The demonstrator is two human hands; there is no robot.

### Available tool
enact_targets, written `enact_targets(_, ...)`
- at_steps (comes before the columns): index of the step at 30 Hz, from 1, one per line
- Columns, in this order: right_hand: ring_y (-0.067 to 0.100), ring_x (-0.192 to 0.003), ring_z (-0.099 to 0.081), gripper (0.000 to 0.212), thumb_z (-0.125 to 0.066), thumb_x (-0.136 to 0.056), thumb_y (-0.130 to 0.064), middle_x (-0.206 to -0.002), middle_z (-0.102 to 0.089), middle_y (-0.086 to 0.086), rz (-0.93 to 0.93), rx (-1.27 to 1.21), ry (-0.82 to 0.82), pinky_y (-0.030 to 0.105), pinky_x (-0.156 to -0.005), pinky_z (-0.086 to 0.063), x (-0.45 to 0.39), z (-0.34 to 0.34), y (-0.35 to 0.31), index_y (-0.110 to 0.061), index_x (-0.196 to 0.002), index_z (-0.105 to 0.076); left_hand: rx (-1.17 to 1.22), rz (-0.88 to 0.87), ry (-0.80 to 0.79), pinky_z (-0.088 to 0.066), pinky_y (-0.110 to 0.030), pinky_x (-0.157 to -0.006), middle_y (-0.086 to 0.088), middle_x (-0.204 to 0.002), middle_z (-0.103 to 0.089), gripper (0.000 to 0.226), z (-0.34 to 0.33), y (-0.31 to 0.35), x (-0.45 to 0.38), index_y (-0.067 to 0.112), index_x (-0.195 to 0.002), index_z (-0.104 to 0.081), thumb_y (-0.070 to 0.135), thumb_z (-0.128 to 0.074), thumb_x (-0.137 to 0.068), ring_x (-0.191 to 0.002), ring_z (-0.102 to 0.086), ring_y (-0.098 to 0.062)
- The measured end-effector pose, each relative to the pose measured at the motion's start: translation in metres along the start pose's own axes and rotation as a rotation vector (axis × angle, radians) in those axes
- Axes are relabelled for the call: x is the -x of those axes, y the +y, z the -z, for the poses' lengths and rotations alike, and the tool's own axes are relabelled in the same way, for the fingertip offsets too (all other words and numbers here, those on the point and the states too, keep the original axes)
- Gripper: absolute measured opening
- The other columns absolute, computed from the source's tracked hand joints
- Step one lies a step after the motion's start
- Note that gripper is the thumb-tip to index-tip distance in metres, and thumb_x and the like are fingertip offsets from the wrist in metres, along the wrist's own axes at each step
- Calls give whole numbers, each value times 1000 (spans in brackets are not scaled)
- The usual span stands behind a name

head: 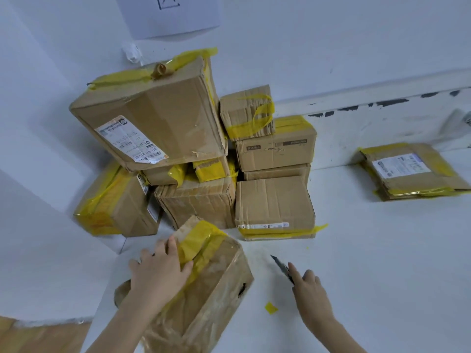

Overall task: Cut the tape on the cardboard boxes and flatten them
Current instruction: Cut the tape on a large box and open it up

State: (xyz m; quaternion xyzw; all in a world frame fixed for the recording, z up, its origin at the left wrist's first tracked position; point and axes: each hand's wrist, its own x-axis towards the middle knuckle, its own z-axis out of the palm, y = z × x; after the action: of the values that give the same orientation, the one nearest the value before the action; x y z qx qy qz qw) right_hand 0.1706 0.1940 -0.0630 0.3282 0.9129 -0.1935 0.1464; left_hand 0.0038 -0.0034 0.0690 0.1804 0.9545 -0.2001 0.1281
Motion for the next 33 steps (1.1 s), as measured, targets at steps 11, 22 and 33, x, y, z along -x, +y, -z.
enact_targets(11, 24, -106, -40, 57, -40, -90, 1, -118, -39, 5, -5, 57, 193, 25, -83, -42, -32, -16, -2, -20, -142, -32, 153, -46, -2, -34, -33, -99, -13, -142, -18, 87, -2, 23, 28, -3, -146, 5, 56, -32, -94, -124, -30, -28)
enact_targets(22, 28, -123, -39, 43, -41, -97, -13, -139, -40, 6, 138, -185, 401, 33, -95, -37, 3, 46, -57, -17, -140, -39, 135, -56, 68, -33, -34, -100, -16, -141, -25, 85, -1, 24, 38, -3, -147, -6, 58, -33, -93, -125, -33, -30)
enact_targets(33, 36, -141, -16, 77, -44, -94, -42, -154, -11, 27, 341, 316, 268, 39, -111, -25, 60, 78, -134, 2, -148, -11, 396, -136, 161, -43, -29, -82, -12, -139, -26, 64, -24, 24, 44, 9, -148, 14, 29, -27, -103, -105, -53, -23)
